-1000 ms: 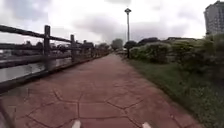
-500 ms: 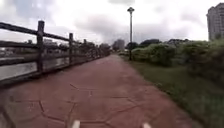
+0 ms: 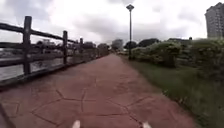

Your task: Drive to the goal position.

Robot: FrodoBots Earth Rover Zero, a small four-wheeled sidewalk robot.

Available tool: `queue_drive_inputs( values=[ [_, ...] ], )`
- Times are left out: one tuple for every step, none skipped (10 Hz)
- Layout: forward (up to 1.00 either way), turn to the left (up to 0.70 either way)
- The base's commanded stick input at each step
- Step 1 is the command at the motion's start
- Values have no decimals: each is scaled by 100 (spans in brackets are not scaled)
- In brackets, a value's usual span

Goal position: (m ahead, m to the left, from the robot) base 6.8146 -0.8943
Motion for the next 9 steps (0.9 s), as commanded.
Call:
queue_drive_inputs(
  values=[
    [85, 10],
    [85, 10],
    [85, 10],
    [85, 10],
    [85, 10],
    [85, 10],
    [85, -2],
    [85, -22],
    [85, -24]
  ],
)
